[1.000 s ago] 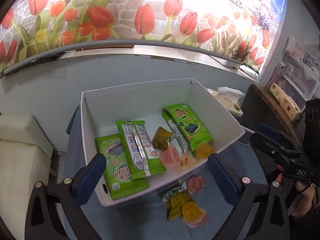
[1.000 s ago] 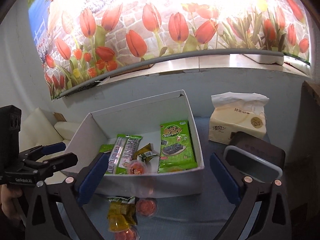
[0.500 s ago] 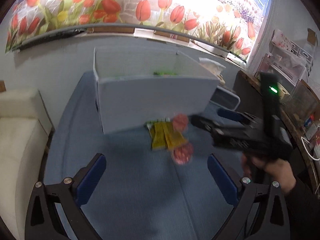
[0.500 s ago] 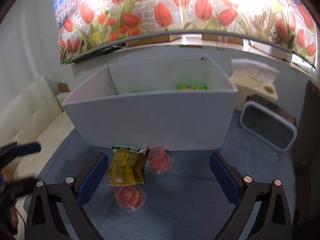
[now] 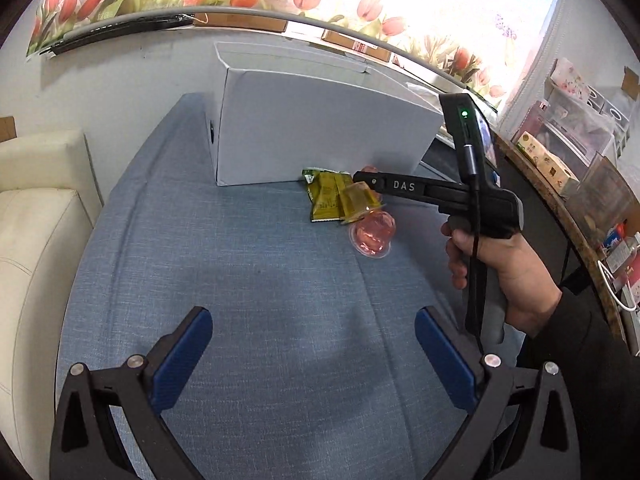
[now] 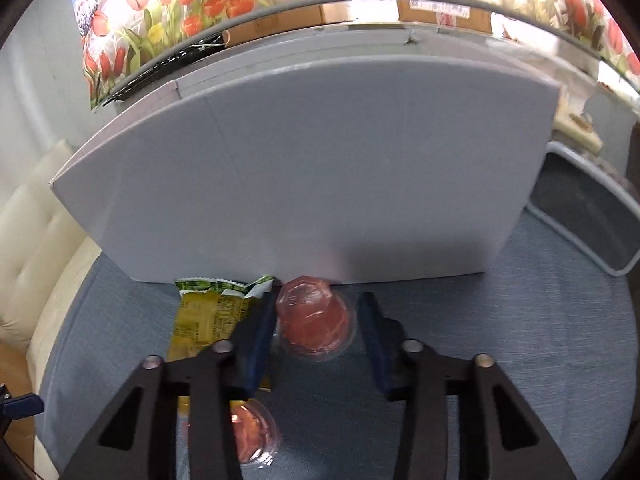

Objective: Organize snacks
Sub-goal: 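Grasp a pink jelly cup with the right tool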

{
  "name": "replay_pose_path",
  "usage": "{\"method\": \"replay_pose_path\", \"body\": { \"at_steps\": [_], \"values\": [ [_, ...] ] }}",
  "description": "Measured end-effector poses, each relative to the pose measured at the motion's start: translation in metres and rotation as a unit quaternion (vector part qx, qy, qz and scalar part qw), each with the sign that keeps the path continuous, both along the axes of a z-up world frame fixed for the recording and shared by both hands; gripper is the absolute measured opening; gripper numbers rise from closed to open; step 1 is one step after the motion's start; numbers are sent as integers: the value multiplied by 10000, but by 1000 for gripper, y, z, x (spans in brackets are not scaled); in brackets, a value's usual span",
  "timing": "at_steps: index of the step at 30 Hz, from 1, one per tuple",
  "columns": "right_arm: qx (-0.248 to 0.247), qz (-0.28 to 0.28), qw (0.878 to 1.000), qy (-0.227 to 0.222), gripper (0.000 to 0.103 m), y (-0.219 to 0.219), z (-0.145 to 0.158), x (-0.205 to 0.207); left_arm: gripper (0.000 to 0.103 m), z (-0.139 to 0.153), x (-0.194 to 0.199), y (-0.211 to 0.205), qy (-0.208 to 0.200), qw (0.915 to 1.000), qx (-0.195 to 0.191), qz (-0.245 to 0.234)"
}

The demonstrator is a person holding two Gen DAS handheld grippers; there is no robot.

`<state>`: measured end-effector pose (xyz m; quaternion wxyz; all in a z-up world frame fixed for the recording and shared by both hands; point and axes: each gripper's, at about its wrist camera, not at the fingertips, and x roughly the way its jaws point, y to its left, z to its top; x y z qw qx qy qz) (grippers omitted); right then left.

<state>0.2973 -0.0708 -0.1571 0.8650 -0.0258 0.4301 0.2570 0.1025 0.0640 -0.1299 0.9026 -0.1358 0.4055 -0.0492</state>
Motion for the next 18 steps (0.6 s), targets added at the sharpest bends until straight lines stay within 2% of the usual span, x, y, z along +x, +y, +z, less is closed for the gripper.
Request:
{"method": "replay_pose_path", "body": {
  "at_steps": [4,8,12,18],
  "values": [
    [25,30,10000,-75,37,-7,6,-7,103,3,11,-6,-18,10000,33,-33],
    [256,-105,9995,-180,37,-35,19,-24,103,7,35,-9,-27,9999,-157,38],
    [286,-291,9988,-265,37,-69,31,-46,103,8,67,-23,61,9998,-136,130],
    [468,-529,9972,-245,37,-119,37,-77,103,-3,122,-47,411,9986,46,343]
  ]
}}
